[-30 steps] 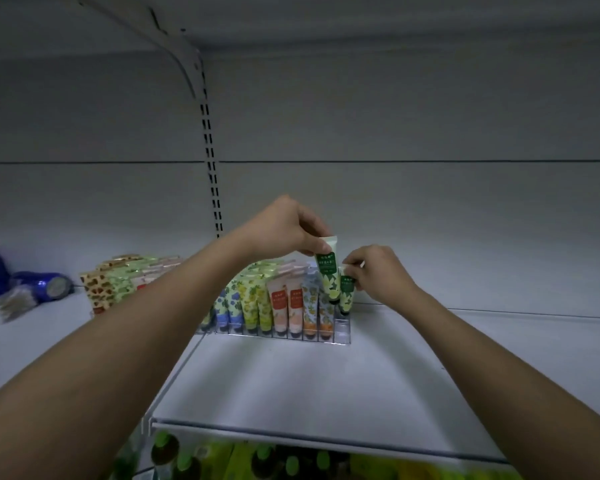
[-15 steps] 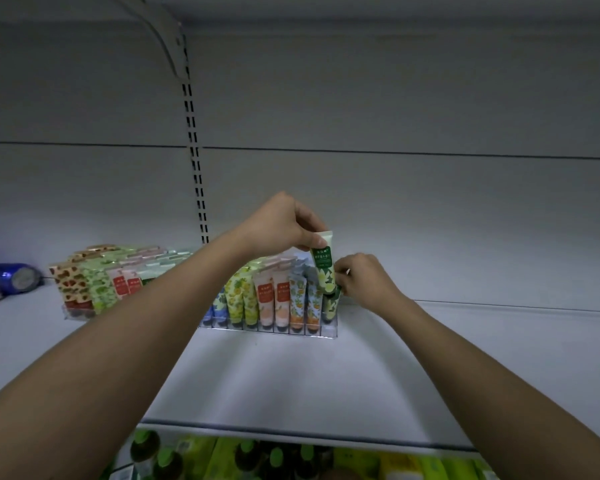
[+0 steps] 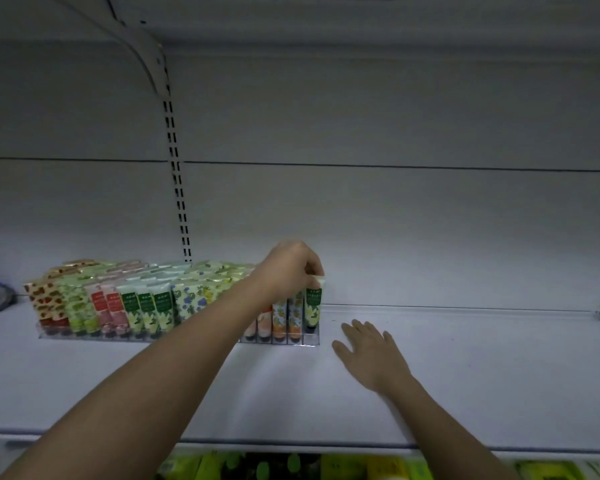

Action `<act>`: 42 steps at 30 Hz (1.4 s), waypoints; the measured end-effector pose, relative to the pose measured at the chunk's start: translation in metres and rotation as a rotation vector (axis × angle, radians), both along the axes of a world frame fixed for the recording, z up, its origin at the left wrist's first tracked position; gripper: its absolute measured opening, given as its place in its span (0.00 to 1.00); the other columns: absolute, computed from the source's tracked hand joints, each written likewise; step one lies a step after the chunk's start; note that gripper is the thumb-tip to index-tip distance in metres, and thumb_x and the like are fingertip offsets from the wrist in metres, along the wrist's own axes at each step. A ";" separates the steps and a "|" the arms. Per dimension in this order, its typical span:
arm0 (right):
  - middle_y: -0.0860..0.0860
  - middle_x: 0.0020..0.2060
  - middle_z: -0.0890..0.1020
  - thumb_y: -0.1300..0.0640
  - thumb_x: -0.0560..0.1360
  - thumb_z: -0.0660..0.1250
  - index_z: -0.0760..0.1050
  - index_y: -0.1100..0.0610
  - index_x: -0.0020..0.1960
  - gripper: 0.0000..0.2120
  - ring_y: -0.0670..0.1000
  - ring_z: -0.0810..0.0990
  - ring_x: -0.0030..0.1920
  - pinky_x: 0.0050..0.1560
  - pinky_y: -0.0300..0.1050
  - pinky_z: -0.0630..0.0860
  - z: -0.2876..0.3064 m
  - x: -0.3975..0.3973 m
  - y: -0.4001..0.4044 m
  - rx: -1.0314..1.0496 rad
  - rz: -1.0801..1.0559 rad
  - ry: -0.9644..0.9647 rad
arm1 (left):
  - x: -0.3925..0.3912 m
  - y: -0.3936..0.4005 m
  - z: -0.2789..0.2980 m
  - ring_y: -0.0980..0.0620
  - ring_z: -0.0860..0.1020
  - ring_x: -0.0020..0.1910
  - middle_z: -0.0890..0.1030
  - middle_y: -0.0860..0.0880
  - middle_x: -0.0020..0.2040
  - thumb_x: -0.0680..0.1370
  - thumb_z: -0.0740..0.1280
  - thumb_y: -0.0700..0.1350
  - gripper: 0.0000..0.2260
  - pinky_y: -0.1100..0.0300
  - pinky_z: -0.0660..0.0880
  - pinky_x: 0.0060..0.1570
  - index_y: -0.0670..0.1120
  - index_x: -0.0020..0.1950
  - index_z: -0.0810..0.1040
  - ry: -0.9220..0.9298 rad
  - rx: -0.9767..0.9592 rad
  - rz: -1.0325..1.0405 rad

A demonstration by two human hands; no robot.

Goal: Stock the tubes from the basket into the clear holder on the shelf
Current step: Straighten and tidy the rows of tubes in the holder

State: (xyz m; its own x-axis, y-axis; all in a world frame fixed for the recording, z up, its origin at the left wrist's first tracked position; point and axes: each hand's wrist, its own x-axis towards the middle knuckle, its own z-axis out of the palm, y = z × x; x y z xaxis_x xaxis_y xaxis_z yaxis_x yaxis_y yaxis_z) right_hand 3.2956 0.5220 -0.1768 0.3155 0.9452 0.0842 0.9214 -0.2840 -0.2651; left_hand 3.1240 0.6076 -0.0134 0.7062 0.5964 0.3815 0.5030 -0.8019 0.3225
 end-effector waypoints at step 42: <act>0.46 0.37 0.85 0.58 0.73 0.71 0.84 0.51 0.45 0.04 0.45 0.78 0.21 0.23 0.32 0.70 0.173 -0.005 0.136 0.091 0.312 0.114 | 0.011 0.134 0.000 0.57 0.80 0.42 0.84 0.54 0.44 0.72 0.73 0.48 0.06 0.63 0.77 0.47 0.50 0.48 0.85 0.313 -0.013 0.018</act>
State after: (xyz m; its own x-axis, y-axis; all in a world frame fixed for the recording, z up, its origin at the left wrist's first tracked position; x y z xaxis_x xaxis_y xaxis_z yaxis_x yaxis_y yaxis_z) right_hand 3.2909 0.6581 -0.0042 0.0243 0.9878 0.1536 0.9232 0.0368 -0.3826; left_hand 3.1353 0.7411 -0.0132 0.7773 0.6135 0.1396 0.5938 -0.7886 0.1594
